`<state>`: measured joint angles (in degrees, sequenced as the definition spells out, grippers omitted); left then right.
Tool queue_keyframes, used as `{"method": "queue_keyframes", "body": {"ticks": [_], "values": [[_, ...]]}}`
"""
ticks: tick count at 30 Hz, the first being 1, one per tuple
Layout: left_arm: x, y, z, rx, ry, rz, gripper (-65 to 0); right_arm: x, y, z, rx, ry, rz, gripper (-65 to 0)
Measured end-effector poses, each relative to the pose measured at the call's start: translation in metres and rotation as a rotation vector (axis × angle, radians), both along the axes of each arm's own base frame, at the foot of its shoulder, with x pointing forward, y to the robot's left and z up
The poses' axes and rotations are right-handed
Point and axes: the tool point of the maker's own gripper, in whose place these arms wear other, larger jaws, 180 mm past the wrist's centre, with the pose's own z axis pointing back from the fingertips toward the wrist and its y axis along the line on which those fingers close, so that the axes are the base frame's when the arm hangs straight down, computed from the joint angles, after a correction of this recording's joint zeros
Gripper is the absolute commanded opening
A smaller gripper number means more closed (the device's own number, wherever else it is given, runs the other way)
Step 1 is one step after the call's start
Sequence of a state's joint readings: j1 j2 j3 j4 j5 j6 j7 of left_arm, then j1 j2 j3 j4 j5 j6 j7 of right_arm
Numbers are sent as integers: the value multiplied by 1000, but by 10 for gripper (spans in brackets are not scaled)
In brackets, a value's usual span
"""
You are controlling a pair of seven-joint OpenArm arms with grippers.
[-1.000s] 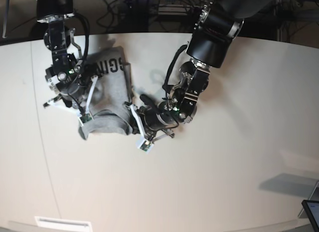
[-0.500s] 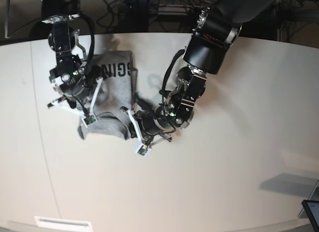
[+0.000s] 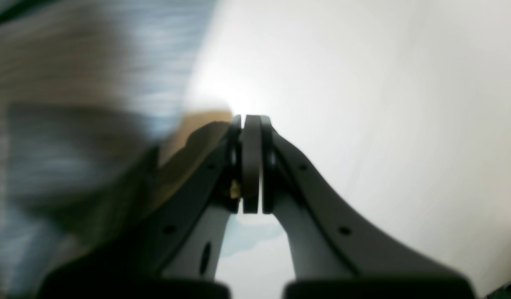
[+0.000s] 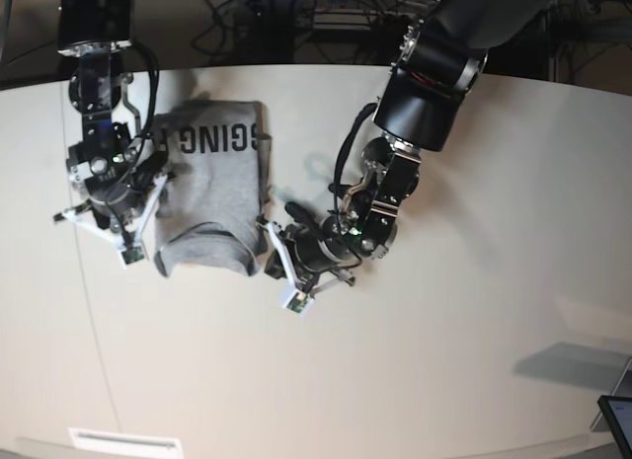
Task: Fold the T-shirt properly
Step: 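Grasp the bundle with both grippers and flatten it into a rectangle, then smooth the folded shirt's edges with both grippers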
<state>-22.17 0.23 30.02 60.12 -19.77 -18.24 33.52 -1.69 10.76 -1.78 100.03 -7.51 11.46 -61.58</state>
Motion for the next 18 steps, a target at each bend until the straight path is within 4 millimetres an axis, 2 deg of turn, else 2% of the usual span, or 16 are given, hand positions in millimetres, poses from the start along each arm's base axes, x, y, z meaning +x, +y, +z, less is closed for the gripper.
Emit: {"method": "queue_keyframes", "body": {"ticks": [2,4,6,9,11,15,18], "values": [[1,8,2,23,-7,1,-650,1,-16,8,-31,-17,-21,-650],[3,24,11,16,-30,39,-650,2,-22,18,-32,-45,-46,-650],[5,43,26,-9,-63,98,-650,6,-24,32,-18,-92,-61,-650],[3,72,53,1,-145,153,-650,10,-28,65,-30,-193,-69,-650],[-10,74,68,-1,-195,145,-650,7,-24,73,-38,-218,-45,-650],[-52,66,71,-10,-198,102,-650,-4,-7,57,-2,-155,1,-650],[-63,62,97,-36,-273,82,-650,-4,2,56,24,-184,20,-650]]}}
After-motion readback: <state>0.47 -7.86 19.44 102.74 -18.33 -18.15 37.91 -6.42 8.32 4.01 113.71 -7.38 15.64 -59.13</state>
